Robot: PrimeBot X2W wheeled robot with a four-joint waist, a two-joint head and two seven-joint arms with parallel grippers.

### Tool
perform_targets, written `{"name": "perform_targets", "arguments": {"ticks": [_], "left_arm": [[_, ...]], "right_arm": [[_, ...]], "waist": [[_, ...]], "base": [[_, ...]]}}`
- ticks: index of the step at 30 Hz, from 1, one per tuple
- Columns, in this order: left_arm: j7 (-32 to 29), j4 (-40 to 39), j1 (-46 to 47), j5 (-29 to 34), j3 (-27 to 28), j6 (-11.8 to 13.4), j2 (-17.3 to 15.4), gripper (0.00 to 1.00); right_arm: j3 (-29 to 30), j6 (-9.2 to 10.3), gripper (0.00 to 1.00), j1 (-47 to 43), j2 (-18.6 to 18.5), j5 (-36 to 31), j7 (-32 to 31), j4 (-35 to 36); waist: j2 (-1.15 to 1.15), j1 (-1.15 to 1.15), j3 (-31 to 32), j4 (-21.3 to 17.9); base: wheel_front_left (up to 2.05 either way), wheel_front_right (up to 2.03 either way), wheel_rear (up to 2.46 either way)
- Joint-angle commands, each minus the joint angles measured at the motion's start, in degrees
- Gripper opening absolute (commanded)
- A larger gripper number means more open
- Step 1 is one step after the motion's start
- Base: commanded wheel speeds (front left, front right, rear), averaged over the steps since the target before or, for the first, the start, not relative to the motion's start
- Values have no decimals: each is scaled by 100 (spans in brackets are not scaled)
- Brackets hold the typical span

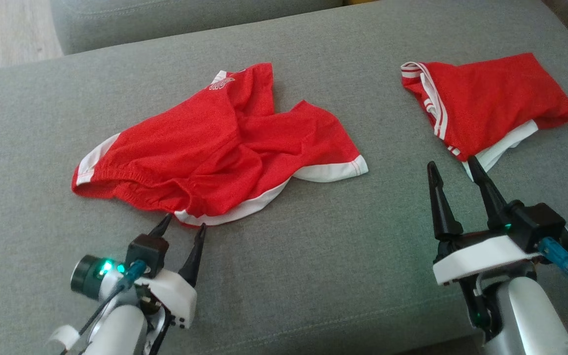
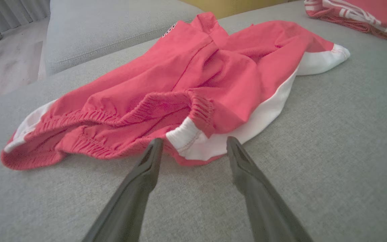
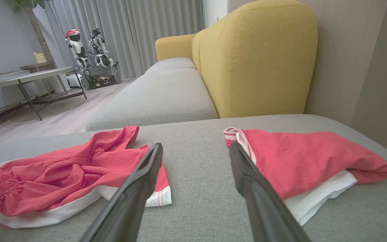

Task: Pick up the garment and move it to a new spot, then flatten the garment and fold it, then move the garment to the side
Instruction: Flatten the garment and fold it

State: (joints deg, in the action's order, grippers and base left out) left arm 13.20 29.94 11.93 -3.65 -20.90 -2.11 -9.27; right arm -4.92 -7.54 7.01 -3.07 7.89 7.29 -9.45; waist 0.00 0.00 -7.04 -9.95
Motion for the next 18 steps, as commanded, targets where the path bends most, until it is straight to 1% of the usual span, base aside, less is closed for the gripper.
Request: {"name": "perform_targets", "arguments": {"ticks": [1,7,13,16,18], "left_arm": [[28,-148,320,51,153,22,-139,100],[35,-22,567,380,-85,54,-336,100],[42,-32,691,523,-112,260,-454,100],[-2,-56,703,562,-158,289,-488,100],[-51,-65,705,569,-196,267,-513,100]], "right_arm": [[-135,5,100,100,17,-16,8,177],[-174,5,100,131,18,41,11,129],[-130,5,100,149,18,68,26,79],[-113,5,100,143,19,85,44,40],[-111,5,100,146,19,97,50,22]], "waist": [[0,0,-2,-8],[0,0,-33,-81],[0,0,-61,-122],[0,0,-65,-117],[0,0,-70,-111]], "base": [[0,0,0],[0,0,0],[0,0,0],[0,0,0],[0,0,0]]}}
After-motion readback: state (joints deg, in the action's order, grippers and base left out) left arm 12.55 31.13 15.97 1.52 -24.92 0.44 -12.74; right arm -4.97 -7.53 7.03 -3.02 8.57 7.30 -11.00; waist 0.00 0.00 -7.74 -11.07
